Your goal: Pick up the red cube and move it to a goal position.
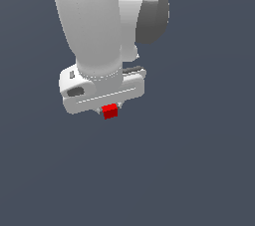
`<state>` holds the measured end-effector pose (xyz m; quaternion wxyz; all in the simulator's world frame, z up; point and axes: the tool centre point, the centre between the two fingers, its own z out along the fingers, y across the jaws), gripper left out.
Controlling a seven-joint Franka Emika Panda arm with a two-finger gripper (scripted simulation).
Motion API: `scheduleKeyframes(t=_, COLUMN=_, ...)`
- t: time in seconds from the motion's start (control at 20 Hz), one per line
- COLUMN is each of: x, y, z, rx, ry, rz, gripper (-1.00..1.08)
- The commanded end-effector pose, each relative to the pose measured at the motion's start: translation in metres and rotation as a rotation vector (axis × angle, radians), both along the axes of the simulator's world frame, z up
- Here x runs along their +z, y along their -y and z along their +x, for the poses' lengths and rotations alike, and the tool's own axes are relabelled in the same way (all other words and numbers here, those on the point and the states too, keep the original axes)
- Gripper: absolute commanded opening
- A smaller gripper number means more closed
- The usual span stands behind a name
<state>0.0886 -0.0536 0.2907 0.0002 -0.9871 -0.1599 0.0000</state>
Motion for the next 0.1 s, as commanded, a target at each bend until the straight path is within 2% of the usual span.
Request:
scheduleKeyframes(t=0.0, x=0.0024, y=0.0006, z=0.0011, rx=0.000, ry=0.000, rz=0.000, gripper=-1.00)
scheduleKeyframes(t=0.05, x=0.0026, y=0.0007, z=0.0012, rx=0.000, ry=0.000, rz=0.000, gripper=-1.00)
